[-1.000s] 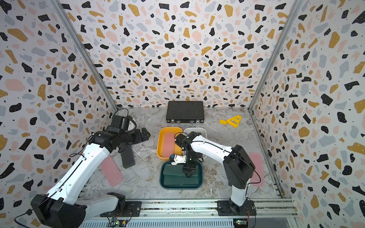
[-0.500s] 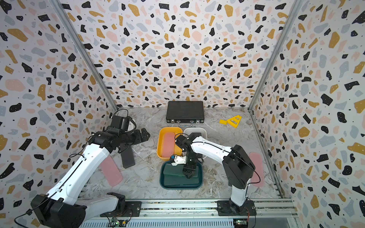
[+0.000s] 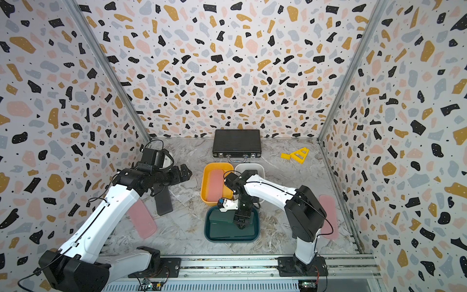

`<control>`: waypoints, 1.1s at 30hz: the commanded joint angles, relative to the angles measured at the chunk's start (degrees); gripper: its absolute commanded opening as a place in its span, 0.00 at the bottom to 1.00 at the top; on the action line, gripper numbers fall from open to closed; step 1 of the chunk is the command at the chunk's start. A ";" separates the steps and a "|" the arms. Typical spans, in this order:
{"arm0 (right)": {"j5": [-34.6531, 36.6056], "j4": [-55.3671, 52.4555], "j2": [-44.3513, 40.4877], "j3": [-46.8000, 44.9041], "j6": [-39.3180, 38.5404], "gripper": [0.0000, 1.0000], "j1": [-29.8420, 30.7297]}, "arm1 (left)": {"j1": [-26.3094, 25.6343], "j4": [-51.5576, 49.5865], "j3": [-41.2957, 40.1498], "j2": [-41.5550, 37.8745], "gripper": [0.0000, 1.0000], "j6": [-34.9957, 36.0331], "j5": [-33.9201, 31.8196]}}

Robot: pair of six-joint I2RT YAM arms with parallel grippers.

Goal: Place the pencil cases by color into the storage box
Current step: Place the pencil case at the storage box.

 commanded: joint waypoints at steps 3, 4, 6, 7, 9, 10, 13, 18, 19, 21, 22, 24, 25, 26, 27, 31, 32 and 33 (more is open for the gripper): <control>1.01 -1.42 -2.74 -0.13 0.60 0.91 0.29 | 0.40 -0.40 -0.69 -1.20 1.00 0.75 -0.12; 1.16 -1.43 -2.97 -0.13 0.58 0.91 0.28 | 0.40 -0.43 -0.72 -1.21 1.00 0.79 -0.25; 1.44 -1.36 -3.16 -0.08 0.72 0.91 0.29 | 0.40 -0.47 -0.84 -1.16 1.00 0.70 -0.75; 1.65 -1.37 -3.33 -0.09 0.92 0.91 0.29 | 0.40 -0.60 -0.79 -1.19 1.00 0.65 -1.18; 2.22 -1.36 -3.68 -0.07 1.10 0.91 0.27 | 0.51 -0.99 -0.90 -1.12 1.00 0.67 -2.17; 2.43 -1.53 -3.77 0.02 1.24 0.91 0.29 | 0.53 -1.13 -0.88 -1.12 1.00 0.66 -2.52; 3.49 -1.72 -4.31 0.30 1.66 0.91 0.27 | 0.65 -1.27 -0.99 -0.96 1.00 0.66 -3.48; 4.35 -1.97 -5.55 0.27 1.85 0.90 0.23 | 1.25 -2.15 -0.64 -0.40 1.00 1.01 -5.91; 4.48 -1.97 -5.91 0.27 1.94 0.90 0.29 | 1.48 -2.33 -0.49 -0.29 1.00 1.08 -6.48; 4.90 -1.98 -6.68 0.41 2.12 0.90 0.24 | 2.26 -3.15 -0.12 0.15 1.00 1.12 -7.93; 5.01 -1.94 -7.03 0.43 2.13 0.90 0.28 | 2.90 -3.72 0.13 0.45 1.00 1.06 -8.46; 5.63 -1.38 -7.91 0.60 2.79 0.90 0.28 | 4.91 -5.05 0.62 1.21 1.00 0.62 -9.00; 6.15 -0.84 -8.28 0.63 3.17 0.90 0.30 | 5.93 -5.29 0.62 1.54 1.00 0.35 -8.87; 6.64 -0.22 -8.75 0.54 3.59 0.90 0.30 | 7.34 -5.78 0.81 1.99 1.00 -0.05 -8.76; 6.95 0.41 -9.23 0.42 3.94 0.90 0.27 | 8.78 -6.22 0.95 2.67 1.00 -0.34 -8.59; 8.21 3.62 -10.98 -1.07 6.17 0.90 0.19 | 14.16 -6.67 0.86 6.23 1.00 -0.49 -7.30; 8.43 4.60 -11.49 -1.68 6.88 0.91 0.20 | 15.59 -6.53 0.76 7.47 1.00 -0.49 -6.71; 8.58 5.59 -12.04 -2.42 7.63 0.91 0.21 | 17.05 -6.46 0.66 8.87 1.00 -0.62 -5.79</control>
